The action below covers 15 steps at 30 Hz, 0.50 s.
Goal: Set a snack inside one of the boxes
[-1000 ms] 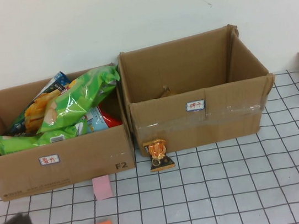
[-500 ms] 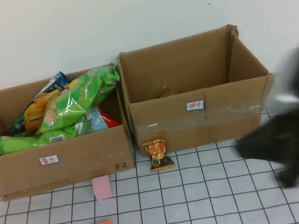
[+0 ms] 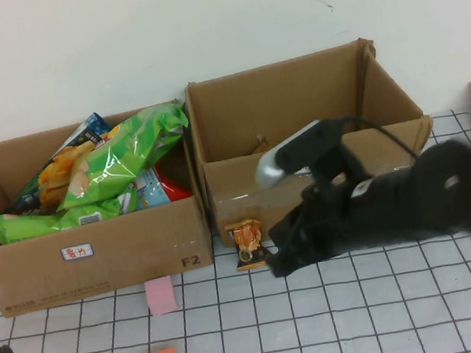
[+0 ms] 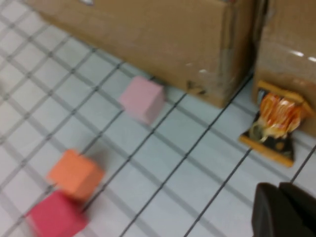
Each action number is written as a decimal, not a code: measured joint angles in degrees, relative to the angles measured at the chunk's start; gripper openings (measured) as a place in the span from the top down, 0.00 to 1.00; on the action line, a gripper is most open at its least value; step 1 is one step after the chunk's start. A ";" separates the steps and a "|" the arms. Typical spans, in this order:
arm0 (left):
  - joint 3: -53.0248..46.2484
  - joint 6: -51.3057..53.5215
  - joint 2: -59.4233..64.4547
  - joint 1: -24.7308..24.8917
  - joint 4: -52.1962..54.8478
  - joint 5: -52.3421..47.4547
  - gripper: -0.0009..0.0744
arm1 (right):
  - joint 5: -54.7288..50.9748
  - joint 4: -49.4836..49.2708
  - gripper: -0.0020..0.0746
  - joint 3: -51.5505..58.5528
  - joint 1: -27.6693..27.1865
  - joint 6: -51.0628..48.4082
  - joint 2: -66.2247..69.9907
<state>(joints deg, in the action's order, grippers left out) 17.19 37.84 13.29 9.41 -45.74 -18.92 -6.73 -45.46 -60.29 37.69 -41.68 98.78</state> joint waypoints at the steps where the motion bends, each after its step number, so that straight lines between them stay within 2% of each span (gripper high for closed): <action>1: 0.00 0.39 0.00 0.00 0.27 0.43 0.99 | 1.86 0.00 0.98 -0.11 0.52 -0.58 1.00; 6: 0.00 1.16 0.00 0.00 2.13 2.35 0.99 | 11.90 -0.29 0.98 -0.34 2.25 -1.86 7.57; 11: -0.09 1.38 0.00 0.00 2.46 3.14 0.99 | 15.32 -0.82 0.97 -0.64 2.25 3.58 12.90; 13: -0.09 1.38 0.00 0.00 2.46 3.28 0.99 | 15.20 -0.90 0.92 -1.79 2.25 4.95 14.83; 15: -0.09 1.55 0.00 0.00 2.46 3.38 0.99 | 14.83 -0.95 0.83 -3.63 2.25 5.39 16.51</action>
<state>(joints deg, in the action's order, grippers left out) 17.11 39.39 13.29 9.41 -43.28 -15.54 8.10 -46.41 -63.92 39.94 -36.29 115.28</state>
